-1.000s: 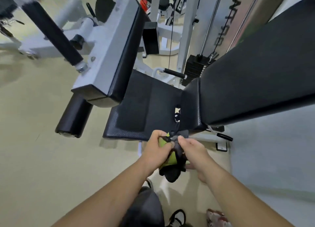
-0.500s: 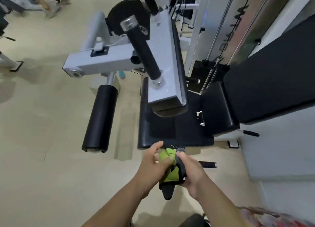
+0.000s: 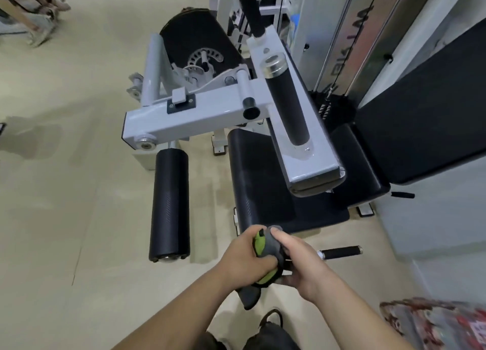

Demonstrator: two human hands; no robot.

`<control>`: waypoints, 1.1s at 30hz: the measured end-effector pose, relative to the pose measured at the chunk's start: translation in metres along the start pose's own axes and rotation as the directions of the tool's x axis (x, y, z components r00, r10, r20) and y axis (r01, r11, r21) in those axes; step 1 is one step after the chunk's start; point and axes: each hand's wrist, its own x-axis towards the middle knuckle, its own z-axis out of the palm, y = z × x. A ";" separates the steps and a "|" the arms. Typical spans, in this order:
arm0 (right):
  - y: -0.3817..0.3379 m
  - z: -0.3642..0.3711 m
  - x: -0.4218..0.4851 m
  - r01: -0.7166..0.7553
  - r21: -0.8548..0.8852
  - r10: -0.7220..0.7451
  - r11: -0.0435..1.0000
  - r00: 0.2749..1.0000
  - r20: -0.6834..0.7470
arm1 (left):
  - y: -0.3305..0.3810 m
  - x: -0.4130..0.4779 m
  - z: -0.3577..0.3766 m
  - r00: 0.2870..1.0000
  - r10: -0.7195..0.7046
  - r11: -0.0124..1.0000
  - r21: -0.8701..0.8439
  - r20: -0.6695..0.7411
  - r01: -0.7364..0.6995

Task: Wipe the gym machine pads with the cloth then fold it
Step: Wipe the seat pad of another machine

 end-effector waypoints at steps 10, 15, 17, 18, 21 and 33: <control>0.012 0.052 0.048 0.069 0.096 -0.036 0.993 0.951 -0.306 | -0.035 0.057 -0.089 0.999 -0.033 0.973 0.227 -0.042 0.042; 0.040 0.102 0.097 0.178 0.082 -0.101 0.981 0.820 -0.563 | -0.066 0.114 -0.140 0.988 0.092 0.914 0.382 0.126 -0.134; 0.046 0.116 0.104 0.182 0.012 -0.137 0.983 0.778 -0.613 | -0.071 0.129 -0.156 0.973 0.138 0.875 0.438 0.183 -0.206; 0.048 0.123 0.105 0.172 -0.038 -0.158 0.984 0.768 -0.620 | -0.072 0.136 -0.162 0.962 0.169 0.848 0.465 0.215 -0.253; 0.050 0.132 0.112 0.155 -0.155 -0.219 0.976 0.737 -0.639 | -0.066 0.164 -0.162 0.906 0.295 0.702 0.574 0.305 -0.422; 0.140 0.115 0.256 0.281 -0.587 -0.642 0.759 0.175 -0.746 | -0.135 0.275 -0.056 0.405 0.782 0.025 0.626 0.473 -0.779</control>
